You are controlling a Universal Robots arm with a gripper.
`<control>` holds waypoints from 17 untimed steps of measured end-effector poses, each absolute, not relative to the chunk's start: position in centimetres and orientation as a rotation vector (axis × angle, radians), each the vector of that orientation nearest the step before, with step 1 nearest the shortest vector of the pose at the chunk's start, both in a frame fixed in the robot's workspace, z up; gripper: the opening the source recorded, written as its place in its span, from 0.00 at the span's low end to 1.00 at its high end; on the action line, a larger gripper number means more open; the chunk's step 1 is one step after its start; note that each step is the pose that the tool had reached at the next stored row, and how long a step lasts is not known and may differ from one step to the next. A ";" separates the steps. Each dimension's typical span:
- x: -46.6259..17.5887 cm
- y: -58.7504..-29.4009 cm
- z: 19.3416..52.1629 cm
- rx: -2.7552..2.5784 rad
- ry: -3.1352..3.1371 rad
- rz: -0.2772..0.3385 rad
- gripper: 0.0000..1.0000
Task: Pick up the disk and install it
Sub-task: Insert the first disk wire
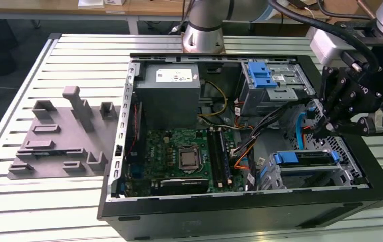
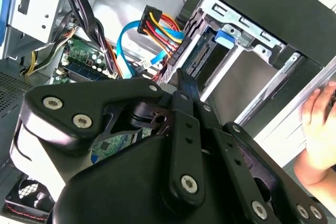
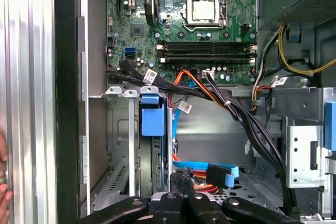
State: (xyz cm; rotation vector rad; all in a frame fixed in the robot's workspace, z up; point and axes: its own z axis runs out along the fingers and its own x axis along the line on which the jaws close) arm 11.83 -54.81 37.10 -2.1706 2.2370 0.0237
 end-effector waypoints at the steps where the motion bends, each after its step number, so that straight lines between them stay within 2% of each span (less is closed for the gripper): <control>1: 11.9 -54.8 37.1 -2.171 2.237 0.024 0.11; 13: 12.4 -54.6 36.9 -2.171 2.237 0.024 0.11; 14: 12.4 -54.6 36.9 -2.171 2.237 0.024 0.17; 16: 12.4 -54.6 36.9 -2.171 2.237 0.024 0.17; 17: 12.4 -54.6 36.9 -2.171 2.237 0.024 0.24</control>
